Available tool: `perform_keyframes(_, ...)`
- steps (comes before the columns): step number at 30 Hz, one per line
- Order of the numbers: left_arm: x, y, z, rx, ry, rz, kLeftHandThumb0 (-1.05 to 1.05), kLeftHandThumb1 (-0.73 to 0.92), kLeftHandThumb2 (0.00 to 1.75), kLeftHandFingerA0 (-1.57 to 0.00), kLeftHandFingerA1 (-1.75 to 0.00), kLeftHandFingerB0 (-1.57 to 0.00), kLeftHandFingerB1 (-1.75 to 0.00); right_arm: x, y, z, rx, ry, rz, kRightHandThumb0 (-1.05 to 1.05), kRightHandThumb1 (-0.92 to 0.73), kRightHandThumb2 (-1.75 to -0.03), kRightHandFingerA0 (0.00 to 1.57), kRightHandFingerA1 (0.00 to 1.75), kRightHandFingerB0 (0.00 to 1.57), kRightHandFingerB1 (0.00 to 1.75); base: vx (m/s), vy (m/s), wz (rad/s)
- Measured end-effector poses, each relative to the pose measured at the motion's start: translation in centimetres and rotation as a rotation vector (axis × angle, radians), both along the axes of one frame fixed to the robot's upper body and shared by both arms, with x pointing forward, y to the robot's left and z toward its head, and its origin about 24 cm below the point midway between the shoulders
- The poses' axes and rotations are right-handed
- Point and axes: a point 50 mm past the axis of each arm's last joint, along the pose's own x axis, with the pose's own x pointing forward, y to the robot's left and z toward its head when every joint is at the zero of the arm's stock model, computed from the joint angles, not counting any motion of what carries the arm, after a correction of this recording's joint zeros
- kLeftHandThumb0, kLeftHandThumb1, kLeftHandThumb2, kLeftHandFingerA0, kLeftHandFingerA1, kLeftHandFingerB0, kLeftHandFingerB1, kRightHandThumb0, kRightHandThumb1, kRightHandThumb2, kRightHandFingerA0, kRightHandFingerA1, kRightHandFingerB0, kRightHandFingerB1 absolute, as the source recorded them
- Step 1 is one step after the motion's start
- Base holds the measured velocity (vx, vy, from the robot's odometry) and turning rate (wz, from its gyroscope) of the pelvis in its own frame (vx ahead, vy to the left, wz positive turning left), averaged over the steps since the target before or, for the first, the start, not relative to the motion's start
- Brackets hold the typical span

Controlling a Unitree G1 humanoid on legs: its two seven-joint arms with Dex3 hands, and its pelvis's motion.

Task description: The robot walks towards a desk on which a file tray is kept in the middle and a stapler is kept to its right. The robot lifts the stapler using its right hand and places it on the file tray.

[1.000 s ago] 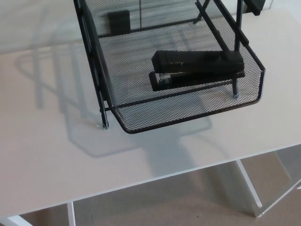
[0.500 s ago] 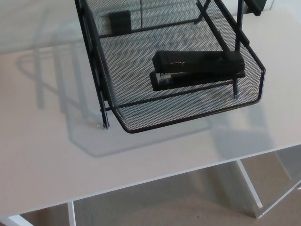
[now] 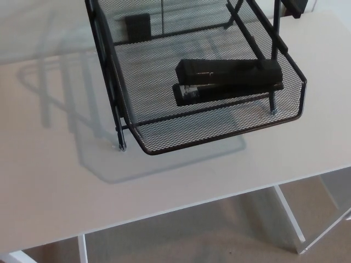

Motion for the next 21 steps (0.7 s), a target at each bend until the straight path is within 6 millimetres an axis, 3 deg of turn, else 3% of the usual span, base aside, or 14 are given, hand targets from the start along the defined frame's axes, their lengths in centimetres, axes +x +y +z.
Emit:
perform_keyframes(1,0.0,0.0,0.0,0.0,0.001,0.001,-0.54,0.83,0.66,-0.26,-0.43,-0.29,-0.38,-0.6,-0.3,-1.3,0.061,-0.005,-0.038,-0.47,-0.59,-0.87,0.0,0.3,0.0,0.08,0.0,0.0,0.0)
perform_keyframes(2,-0.1,0.0,0.0,0.0,0.001,0.002,-0.61,0.73,1.02,-0.31,-0.58,-0.3,-0.53,-1.1,-0.5,-2.4,0.111,-0.008,-0.07,-0.43,-0.72,-0.63,0.0,0.31,0.0,0.16,0.0,0.0,0.0)
perform_keyframes(3,-0.1,0.0,0.0,0.0,0.002,0.003,-0.58,0.72,1.04,-0.36,-0.61,-0.29,-0.53,-1.7,-0.7,-3.9,0.176,-0.008,-0.107,-0.46,-0.73,-0.61,0.01,0.63,0.0,0.18,0.0,0.0,0.0)
perform_keyframes(5,-0.3,0.1,0.0,0.0,0.005,0.005,-0.6,0.71,1.02,-0.32,-0.58,-0.24,-0.5,-2.8,-0.5,-6.6,0.287,0.0,-0.17,-0.43,-0.7,-0.6,0.0,0.66,0.0,0.25,0.0,0.0,0.0)
perform_keyframes(6,-0.4,0.1,0.0,-0.001,0.005,0.007,-0.54,0.87,0.65,-0.33,-0.43,-0.28,-0.35,-3.5,-0.2,-8.2,0.348,0.009,-0.206,-0.45,-0.68,-0.62,0.0,0.65,0.0,0.29,0.0,0.0,0.0)
perform_keyframes(8,-0.5,0.1,0.0,0.0,0.005,0.012,-0.53,0.87,0.65,-0.33,-0.43,-0.28,-0.36,-4.7,0.7,-10.9,0.443,0.032,-0.259,-0.55,-0.65,-0.62,0.13,0.67,0.05,0.26,0.0,0.0,0.0)
perform_keyframes(9,-0.5,0.1,0.0,0.0,0.005,0.012,-0.58,0.72,1.03,-0.32,-0.57,-0.21,-0.48,-4.7,0.7,-10.9,0.443,0.032,-0.259,-0.49,-0.61,-0.6,0.26,0.65,0.09,0.27,0.0,0.0,0.0)
perform_keyframes(10,-0.5,0.2,0.0,0.0,0.004,0.018,-0.58,0.72,1.03,-0.32,-0.57,-0.21,-0.48,-5.9,2.0,-13.7,0.52,0.085,-0.3,-0.49,-0.61,-0.6,0.26,0.65,0.09,0.27,0.0,0.0,0.0)
perform_keyframes(11,-0.6,0.2,0.0,0.001,0.005,0.017,-0.52,0.88,0.66,-0.29,-0.43,-0.27,-0.36,-6.4,2.5,-14.7,0.541,0.119,-0.31,-0.47,-0.61,-0.61,0.24,0.63,0.09,0.25,0.0,0.0,0.0)
perform_keyframes(12,-0.6,0.3,0.1,-0.002,-0.001,0.025,-0.53,0.88,0.66,-0.32,-0.44,-0.3,-0.37,-7.1,3.3,-16.0,0.567,0.176,-0.323,-0.41,-0.6,-0.59,0.28,0.68,0.1,0.28,0.0,0.0,0.0)
perform_keyframes(16,-0.6,0.5,0.2,-0.004,-0.014,0.031,-0.53,0.89,0.66,-0.32,-0.46,-0.3,-0.38,-8.4,4.7,-18.7,0.642,0.306,-0.336,-0.43,-0.54,-0.78,0.0,0.21,0.04,0.21,0.0,0.0,0.0)
perform_keyframes(18,-0.7,0.5,0.2,-0.004,-0.014,0.026,-0.54,0.86,0.65,-0.31,-0.44,-0.31,-0.38,-9.0,4.9,-19.4,0.663,0.383,-0.313,-0.38,-0.61,-0.59,0.0,0.34,0.07,0.24,0.0,0.0,0.0)
perform_keyframes(19,-0.8,0.6,0.2,-0.004,-0.014,0.027,-0.61,0.74,1.02,-0.29,-0.55,-0.29,-0.51,-9.4,4.8,-19.5,0.662,0.419,-0.302,-0.39,-0.54,-0.71,0.03,0.33,0.07,0.2,0.0,0.0,0.0)
perform_keyframes(21,-0.9,0.6,0.2,-0.003,-0.01,0.027,-0.62,0.73,1.01,-0.28,-0.54,-0.27,-0.5,-9.6,4.7,-19.4,0.659,0.435,-0.294,-0.38,-0.54,-0.72,0.02,0.32,0.07,0.21,0.0,0.0,0.0)
